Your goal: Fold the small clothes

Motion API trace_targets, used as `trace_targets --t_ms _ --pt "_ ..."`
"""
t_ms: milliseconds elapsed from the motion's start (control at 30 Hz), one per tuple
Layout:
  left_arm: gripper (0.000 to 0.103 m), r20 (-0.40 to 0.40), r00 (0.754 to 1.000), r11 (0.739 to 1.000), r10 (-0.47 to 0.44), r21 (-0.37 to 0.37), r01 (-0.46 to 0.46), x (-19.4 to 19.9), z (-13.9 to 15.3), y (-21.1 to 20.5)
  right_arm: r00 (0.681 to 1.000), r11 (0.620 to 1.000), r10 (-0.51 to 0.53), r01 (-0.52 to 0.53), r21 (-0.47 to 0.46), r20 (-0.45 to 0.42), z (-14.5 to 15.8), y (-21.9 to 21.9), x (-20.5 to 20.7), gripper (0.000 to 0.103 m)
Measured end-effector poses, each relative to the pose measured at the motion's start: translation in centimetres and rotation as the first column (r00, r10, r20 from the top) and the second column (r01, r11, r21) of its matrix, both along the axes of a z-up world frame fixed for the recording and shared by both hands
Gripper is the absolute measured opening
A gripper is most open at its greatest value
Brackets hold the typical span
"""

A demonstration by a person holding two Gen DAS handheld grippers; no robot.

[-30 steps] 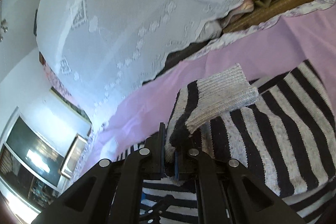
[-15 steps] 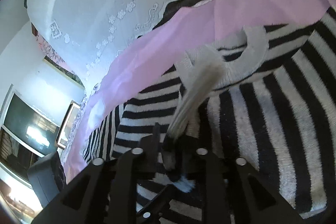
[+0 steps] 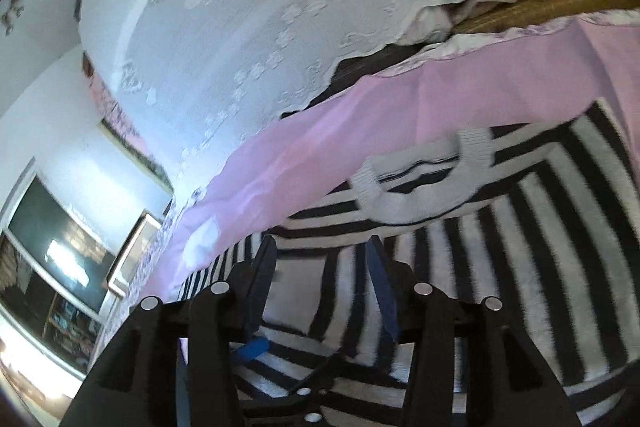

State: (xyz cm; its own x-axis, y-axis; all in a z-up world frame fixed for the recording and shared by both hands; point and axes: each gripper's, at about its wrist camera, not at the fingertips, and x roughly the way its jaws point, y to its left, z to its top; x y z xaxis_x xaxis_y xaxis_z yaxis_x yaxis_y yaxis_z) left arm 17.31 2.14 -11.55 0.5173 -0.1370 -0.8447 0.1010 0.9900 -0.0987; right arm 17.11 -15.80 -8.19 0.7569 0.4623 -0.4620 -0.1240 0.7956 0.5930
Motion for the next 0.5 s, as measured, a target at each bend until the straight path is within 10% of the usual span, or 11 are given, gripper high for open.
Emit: trace_targets --t_ms 500 --pt "0.099 0.026 0.995 0.968 0.093 -0.238 -0.084 2.1 0.9 3.9 0.95 0.966 -0.25 0.258 0.019 -0.186 -4.6 -11.9 -3.2 0.039"
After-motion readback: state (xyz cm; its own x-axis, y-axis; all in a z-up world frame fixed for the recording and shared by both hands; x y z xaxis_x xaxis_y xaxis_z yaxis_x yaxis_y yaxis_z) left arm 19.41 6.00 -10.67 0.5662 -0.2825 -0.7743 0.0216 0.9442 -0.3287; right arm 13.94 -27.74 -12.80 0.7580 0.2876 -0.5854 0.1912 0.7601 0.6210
